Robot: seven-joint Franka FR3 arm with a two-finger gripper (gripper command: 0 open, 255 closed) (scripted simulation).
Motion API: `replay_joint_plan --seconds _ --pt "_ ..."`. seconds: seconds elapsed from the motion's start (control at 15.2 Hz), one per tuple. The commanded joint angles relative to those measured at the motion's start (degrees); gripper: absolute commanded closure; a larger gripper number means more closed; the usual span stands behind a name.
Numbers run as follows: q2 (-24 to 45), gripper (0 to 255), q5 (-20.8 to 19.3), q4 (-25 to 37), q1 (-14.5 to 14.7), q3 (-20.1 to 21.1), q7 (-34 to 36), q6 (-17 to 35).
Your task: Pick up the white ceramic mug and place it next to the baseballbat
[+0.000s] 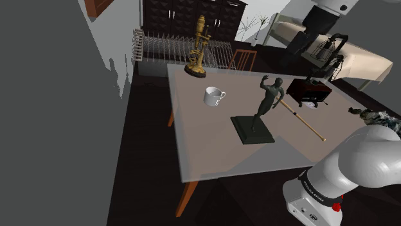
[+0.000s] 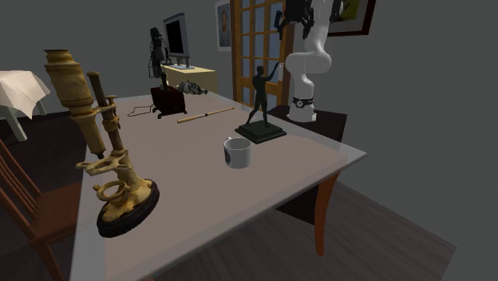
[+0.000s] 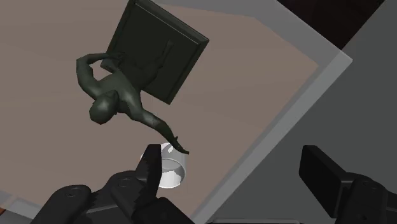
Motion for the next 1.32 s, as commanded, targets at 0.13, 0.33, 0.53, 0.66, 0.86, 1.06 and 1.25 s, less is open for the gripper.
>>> replay_joint_plan --seconds 0.13,0.33,0.53,0.66,0.86,1.06,1.25 --pt "2.89 0 -0.21 -1.09 0.0 0.08 -0.39 3.78" --pt "7.74 0 -0.55 -2.13 -0.03 0.2 -0.91 9.39" --pt "13.15 0 -0.92 -2.45 -0.08 0.32 -1.35 14.82" --pt "17.02 0 -1.2 -2.26 -0.14 0.42 -1.61 18.31" --pt "23.14 0 -1.68 -1.37 -0.23 0.55 -1.91 23.25" --pt "29.55 0 -2.26 0.24 -0.35 0.68 -2.1 27.77" --pt "36.15 0 -2.95 2.54 -0.48 0.81 -2.19 31.79"
